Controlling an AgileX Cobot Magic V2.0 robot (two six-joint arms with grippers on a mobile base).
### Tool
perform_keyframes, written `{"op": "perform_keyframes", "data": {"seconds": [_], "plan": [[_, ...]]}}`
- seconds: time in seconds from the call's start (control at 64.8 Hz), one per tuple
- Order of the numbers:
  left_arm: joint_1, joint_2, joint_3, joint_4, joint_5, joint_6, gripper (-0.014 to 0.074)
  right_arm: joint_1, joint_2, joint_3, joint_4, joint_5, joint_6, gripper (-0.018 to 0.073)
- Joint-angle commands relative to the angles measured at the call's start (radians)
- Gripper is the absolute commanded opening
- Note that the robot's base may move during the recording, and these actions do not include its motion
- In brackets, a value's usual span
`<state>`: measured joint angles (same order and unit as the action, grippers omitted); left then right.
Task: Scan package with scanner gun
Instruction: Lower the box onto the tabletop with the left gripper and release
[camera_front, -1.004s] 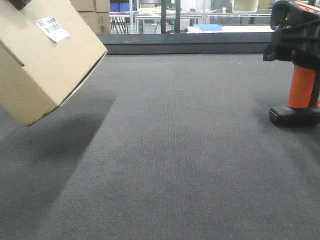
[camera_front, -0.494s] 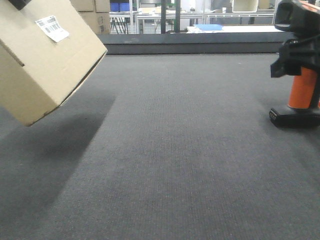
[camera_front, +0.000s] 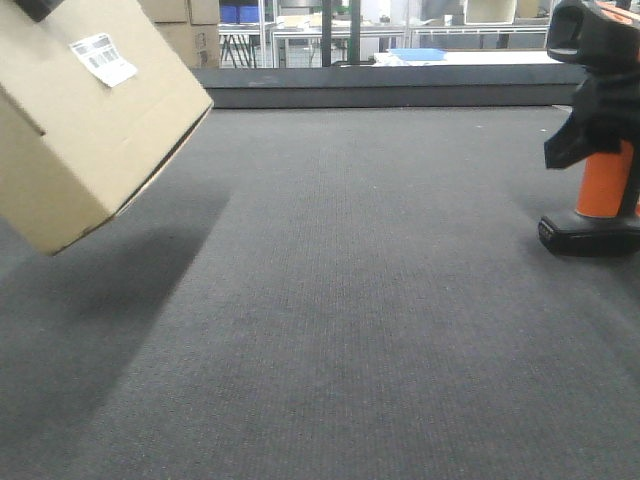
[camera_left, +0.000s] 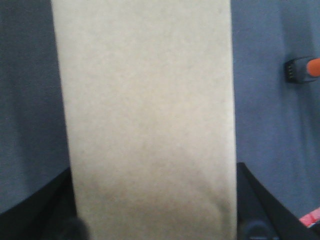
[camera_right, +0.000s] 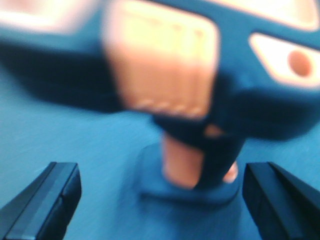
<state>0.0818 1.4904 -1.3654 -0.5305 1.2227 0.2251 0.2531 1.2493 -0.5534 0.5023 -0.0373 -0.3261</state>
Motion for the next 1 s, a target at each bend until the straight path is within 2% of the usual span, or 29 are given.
{"op": "perform_keyframes", "data": {"seconds": [0.0,0.062,0.124,0.232,0.278,0.386,0.479,0.571,0.726,0.911,0.988], "plan": [[0.005,-0.009,-0.019,0.066,-0.002,0.006,-0.0111,-0.004,-0.062,-0.003,-0.008,0.069,-0.006,0.0559],[0.005,-0.009,-0.039,0.138,-0.002,0.006,-0.0111,-0.004,-0.101,-0.003,-0.008,0.121,-0.006,0.0559],[0.005,-0.009,-0.066,0.212,-0.002,-0.028,-0.0111,-0.004,-0.142,-0.003,-0.008,0.172,-0.006,0.0559],[0.005,-0.009,-0.113,0.382,-0.002,-0.076,-0.0111,-0.004,-0.22,-0.003,-0.008,0.245,-0.006,0.0522],[0.005,-0.009,-0.123,0.459,-0.002,-0.078,-0.0111,-0.004,-0.259,-0.003,-0.012,0.278,-0.006,0.0456],[0.005,0.003,-0.123,0.557,-0.002,-0.078,-0.0111,-0.004,-0.349,-0.003,-0.031,0.315,-0.006,0.0251],[0.005,0.035,-0.123,0.596,-0.002,-0.078,-0.0111,-0.004,-0.43,-0.003,-0.053,0.325,-0.006,0.0034],[0.005,0.075,-0.123,0.602,-0.002,-0.078,-0.0111,-0.004,-0.505,-0.003,-0.076,0.322,-0.006,-0.0161],[0.005,0.139,-0.123,0.602,-0.002,-0.078,-0.0111,-0.004,-0.606,-0.005,-0.121,0.318,-0.006,-0.0153],[0.005,0.179,-0.123,0.592,-0.018,-0.078,-0.0109,-0.004,-0.645,-0.027,-0.13,0.315,-0.006,-0.0153],[0.005,0.183,-0.123,0.583,-0.016,-0.078,-0.0071,-0.004,-0.643,-0.052,-0.138,0.317,-0.006,-0.0153]]}}
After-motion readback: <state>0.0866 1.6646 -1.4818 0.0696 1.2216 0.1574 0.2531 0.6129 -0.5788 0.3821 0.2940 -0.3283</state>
